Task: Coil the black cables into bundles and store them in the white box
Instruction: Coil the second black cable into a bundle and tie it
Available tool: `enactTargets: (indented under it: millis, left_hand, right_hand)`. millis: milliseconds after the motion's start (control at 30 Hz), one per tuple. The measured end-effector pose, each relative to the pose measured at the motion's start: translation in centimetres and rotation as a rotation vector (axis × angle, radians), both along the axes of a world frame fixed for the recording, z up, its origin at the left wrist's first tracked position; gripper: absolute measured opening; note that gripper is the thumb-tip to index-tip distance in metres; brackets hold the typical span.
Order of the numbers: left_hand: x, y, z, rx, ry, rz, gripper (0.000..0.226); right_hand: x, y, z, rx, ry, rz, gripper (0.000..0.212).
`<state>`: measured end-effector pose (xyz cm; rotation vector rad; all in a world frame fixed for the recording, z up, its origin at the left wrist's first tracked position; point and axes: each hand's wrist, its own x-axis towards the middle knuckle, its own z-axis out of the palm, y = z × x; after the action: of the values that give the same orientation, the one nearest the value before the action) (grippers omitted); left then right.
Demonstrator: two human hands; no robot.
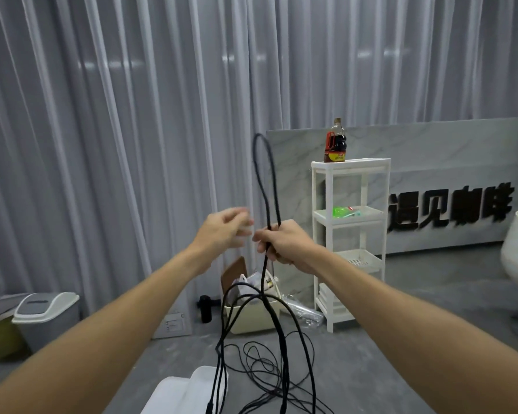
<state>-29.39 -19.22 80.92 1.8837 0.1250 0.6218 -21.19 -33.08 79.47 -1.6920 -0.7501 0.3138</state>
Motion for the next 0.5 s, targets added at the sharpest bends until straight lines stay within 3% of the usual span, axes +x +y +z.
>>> enactTargets:
  millis: [100,167,367,500]
  left_hand:
    - [-1.4,0.9,-4.0,0.431,0.233,-0.031,0.034]
    - [-2.0,1.1,-5.9,0.586,0.323,-0.053,0.043]
    - [-1.1,0.4,-7.7,0.890,0.265,-0.035,0.041]
    - [-0.5,0.5,-7.5,0.840,0.176,-0.023,0.020]
  right_hand:
    - [0.0,-0.3,1.1,0.060,0.039,0.044,0.022]
    - [-0.3,-0.4,1.9,0.048,0.042,0.077,0.023]
    - [-1.2,-0.7,3.4,0.056,0.059,0.164,0.029]
    - [-1.2,-1.3,3.8,0.085,0.041,0.170,0.030]
